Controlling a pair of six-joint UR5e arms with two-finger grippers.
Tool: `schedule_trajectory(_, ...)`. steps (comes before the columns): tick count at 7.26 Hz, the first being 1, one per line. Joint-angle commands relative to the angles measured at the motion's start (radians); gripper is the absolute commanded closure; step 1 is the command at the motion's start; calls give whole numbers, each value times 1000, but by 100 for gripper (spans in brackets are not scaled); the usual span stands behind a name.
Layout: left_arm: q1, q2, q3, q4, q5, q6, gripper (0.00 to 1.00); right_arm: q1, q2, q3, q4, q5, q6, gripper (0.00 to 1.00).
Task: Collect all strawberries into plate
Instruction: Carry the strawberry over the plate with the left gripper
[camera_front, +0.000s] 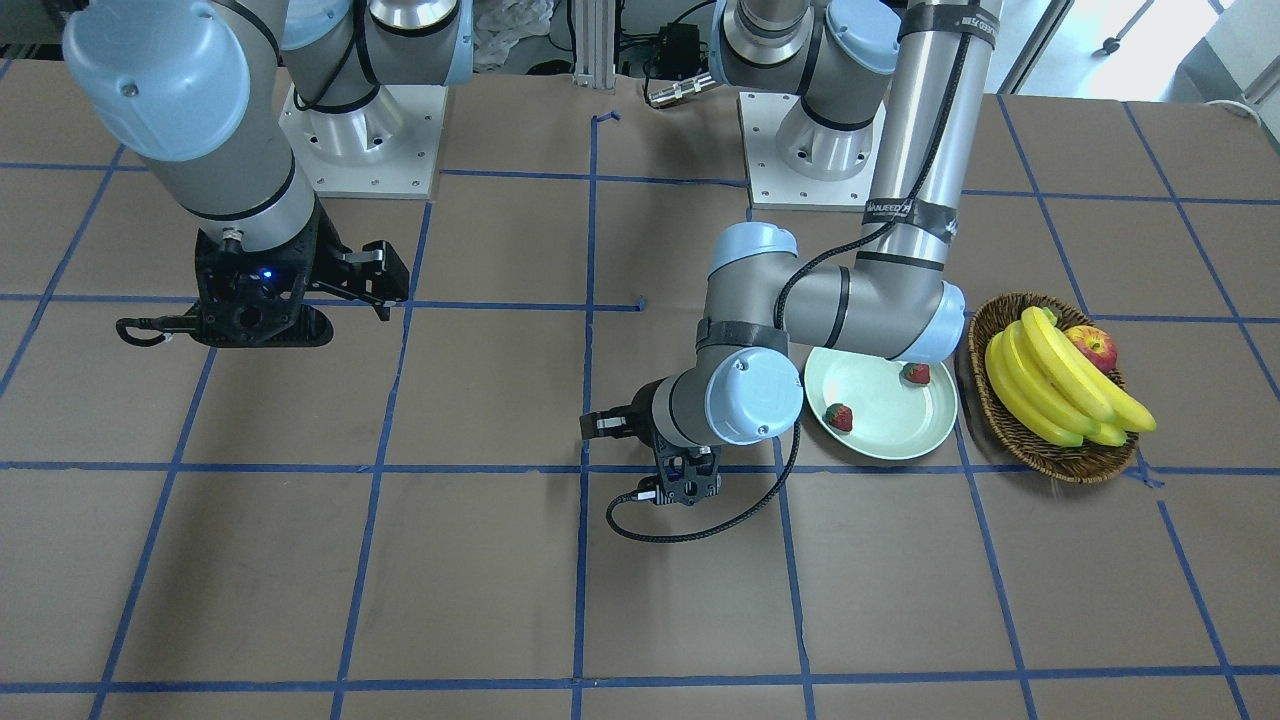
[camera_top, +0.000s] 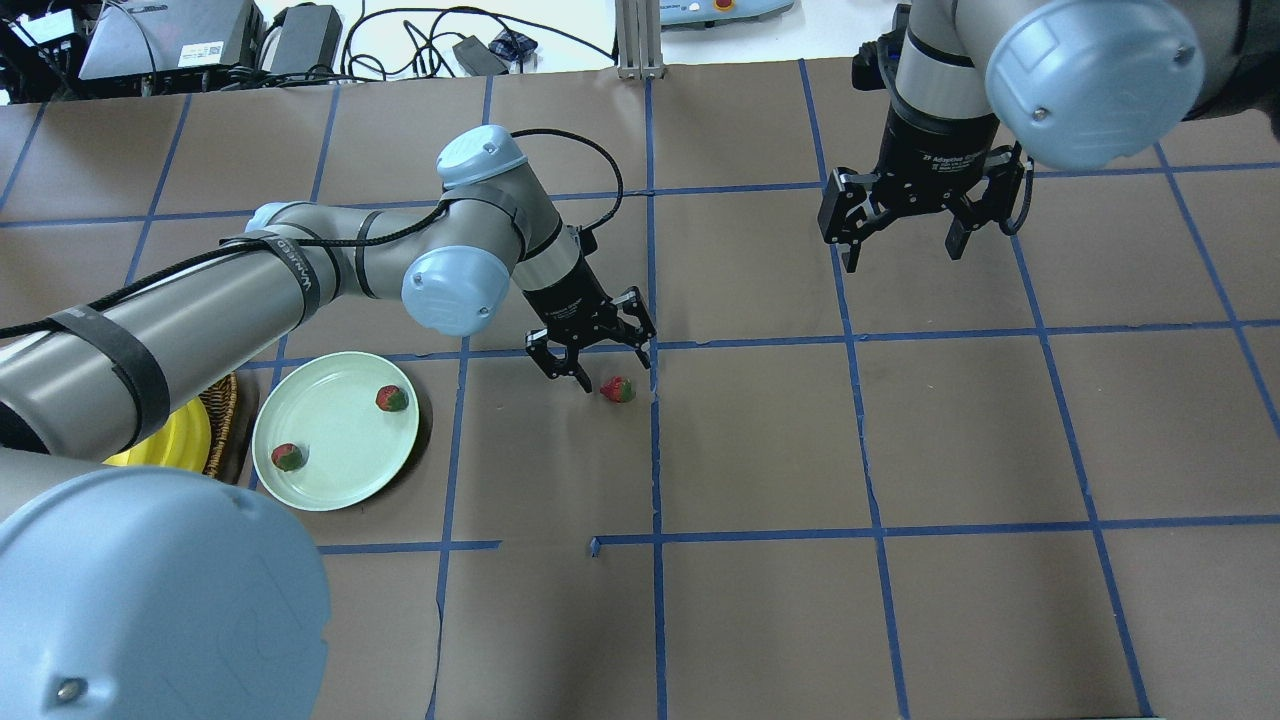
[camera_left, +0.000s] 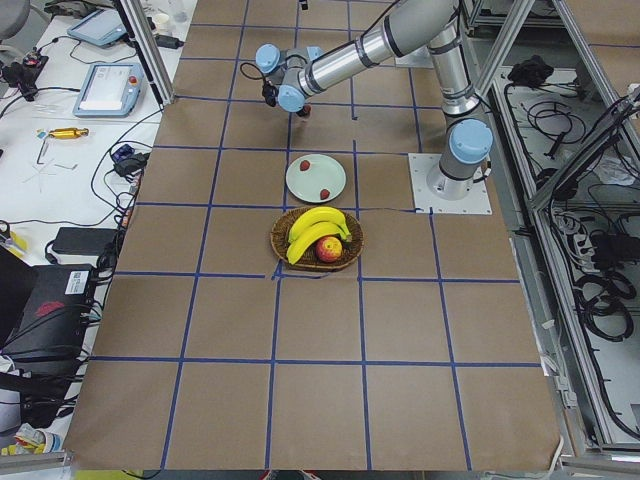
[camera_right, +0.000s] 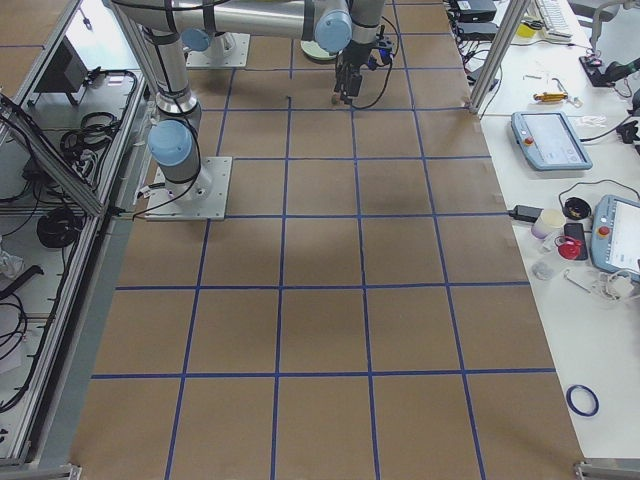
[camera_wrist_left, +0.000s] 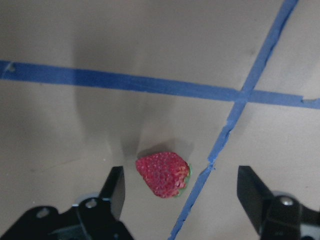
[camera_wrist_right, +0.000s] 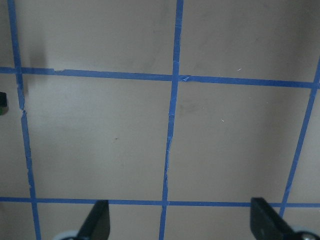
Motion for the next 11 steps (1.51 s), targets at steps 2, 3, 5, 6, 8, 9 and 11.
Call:
schedule_trajectory(2, -3, -6, 0, -12, 13, 9, 78, 0, 0, 0, -1, 0, 0, 0)
schedule_trajectory(3, -5, -3, 0, -14, 42, 12, 100, 0, 0, 0, -1, 0, 0, 0)
schedule_trajectory(5, -5, 18, 1, -40, 76, 12, 100, 0, 0, 0, 0, 0, 1, 0)
schedule_trajectory(6, -3, 47, 7, -47, 108, 28, 100, 0, 0, 0, -1, 0, 2, 0)
schedule_trajectory(8, 18, 111, 50, -165, 228, 157, 100, 0, 0, 0, -1, 0, 0, 0)
schedule_trajectory(9, 56, 141, 52, -214, 285, 223, 100, 0, 0, 0, -3, 0, 0, 0)
schedule_trajectory(11, 152, 161, 34, -268, 403, 364, 100, 0, 0, 0, -1, 0, 1, 0)
